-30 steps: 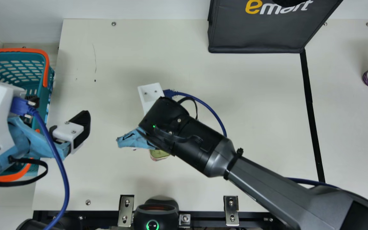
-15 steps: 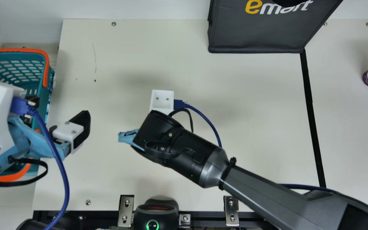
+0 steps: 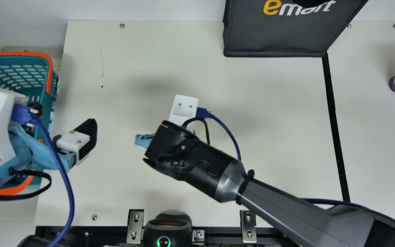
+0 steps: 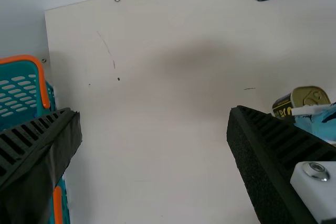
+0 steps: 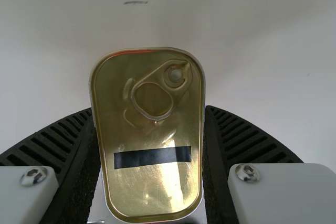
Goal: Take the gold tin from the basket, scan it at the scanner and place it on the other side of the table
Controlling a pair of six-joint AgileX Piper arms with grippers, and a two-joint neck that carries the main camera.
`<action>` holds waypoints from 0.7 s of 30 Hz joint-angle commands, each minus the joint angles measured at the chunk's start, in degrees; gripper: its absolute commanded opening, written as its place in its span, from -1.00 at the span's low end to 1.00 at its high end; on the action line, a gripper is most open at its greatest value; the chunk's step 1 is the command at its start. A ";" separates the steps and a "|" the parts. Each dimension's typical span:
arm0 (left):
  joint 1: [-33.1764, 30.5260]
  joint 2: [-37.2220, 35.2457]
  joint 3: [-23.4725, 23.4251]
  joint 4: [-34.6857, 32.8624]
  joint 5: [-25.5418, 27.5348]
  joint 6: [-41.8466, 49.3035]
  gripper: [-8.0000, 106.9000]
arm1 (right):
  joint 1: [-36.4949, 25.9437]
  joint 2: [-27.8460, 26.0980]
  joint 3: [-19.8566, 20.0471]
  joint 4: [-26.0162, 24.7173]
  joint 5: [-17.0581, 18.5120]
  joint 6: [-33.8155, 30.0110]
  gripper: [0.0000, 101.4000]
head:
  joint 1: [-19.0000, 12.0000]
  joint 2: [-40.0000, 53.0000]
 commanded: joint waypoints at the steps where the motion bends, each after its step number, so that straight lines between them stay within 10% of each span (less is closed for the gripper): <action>1: 0.00 0.00 0.00 0.00 0.00 0.00 0.71 | -0.86 -0.63 1.14 -0.46 -0.42 -0.67 -1.00 | -1.66 0.00; 21: 0.00 0.00 0.00 0.00 0.00 0.00 0.71 | -15.90 -14.36 17.27 1.82 -10.91 -18.56 -1.00 | -1.66 -1.33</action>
